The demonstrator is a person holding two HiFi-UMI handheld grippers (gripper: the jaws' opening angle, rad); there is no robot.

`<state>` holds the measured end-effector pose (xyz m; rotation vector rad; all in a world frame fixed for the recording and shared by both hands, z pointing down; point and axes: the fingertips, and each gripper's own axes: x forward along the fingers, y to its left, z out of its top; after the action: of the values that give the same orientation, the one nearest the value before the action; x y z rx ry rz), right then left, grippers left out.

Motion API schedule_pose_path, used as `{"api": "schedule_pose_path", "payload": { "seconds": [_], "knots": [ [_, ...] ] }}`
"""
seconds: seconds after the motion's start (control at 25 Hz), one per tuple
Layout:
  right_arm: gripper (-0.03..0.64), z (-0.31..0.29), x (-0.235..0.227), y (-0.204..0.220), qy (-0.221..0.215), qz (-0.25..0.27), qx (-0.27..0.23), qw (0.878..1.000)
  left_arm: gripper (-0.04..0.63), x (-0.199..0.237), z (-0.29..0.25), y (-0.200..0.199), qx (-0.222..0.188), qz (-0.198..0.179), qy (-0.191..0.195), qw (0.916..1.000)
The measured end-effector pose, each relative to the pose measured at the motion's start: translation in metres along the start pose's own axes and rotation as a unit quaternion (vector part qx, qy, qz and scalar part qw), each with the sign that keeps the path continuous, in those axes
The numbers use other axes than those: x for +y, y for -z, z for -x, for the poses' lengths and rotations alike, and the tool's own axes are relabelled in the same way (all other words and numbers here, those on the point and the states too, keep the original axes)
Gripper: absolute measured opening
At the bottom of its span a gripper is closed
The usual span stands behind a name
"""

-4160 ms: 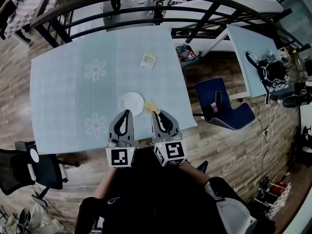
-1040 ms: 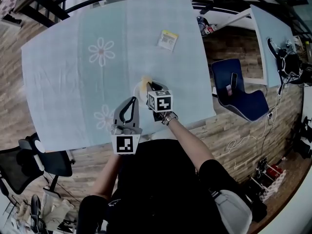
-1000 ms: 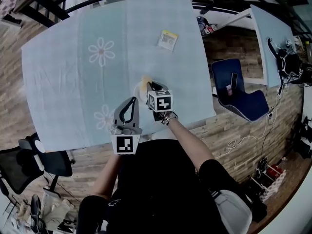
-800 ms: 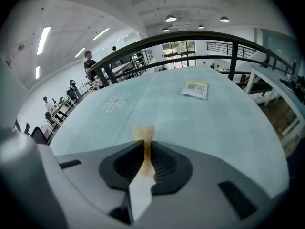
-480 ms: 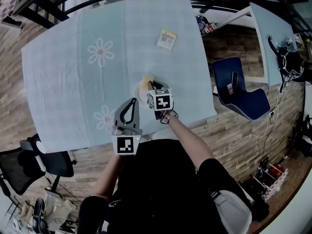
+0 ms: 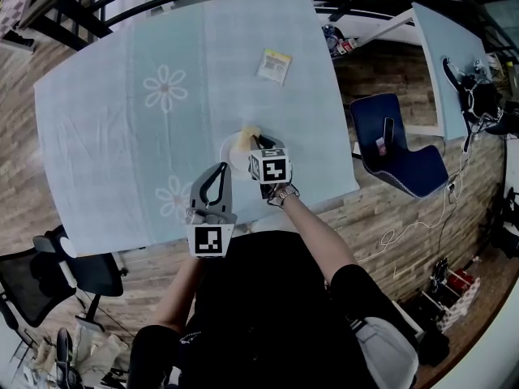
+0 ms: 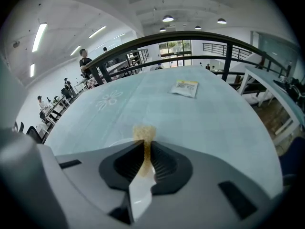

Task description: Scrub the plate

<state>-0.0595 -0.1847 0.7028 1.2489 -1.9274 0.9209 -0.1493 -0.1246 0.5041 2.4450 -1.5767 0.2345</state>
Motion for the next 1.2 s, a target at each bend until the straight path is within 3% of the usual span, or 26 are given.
{"api": "schedule_pose_path", "payload": {
  "seconds": [0.08, 1.2],
  "knots": [
    [0.048, 0.002, -0.004, 0.001, 0.004, -0.002, -0.001, 1.000, 0.014, -0.002, 0.000, 0.000, 0.000, -0.016, 0.006, 0.9999],
    [0.048, 0.032, -0.045, 0.009, 0.074, 0.000, -0.014, 0.997, 0.014, -0.018, 0.008, -0.001, -0.010, 0.000, 0.036, 0.9993]
  ]
}}
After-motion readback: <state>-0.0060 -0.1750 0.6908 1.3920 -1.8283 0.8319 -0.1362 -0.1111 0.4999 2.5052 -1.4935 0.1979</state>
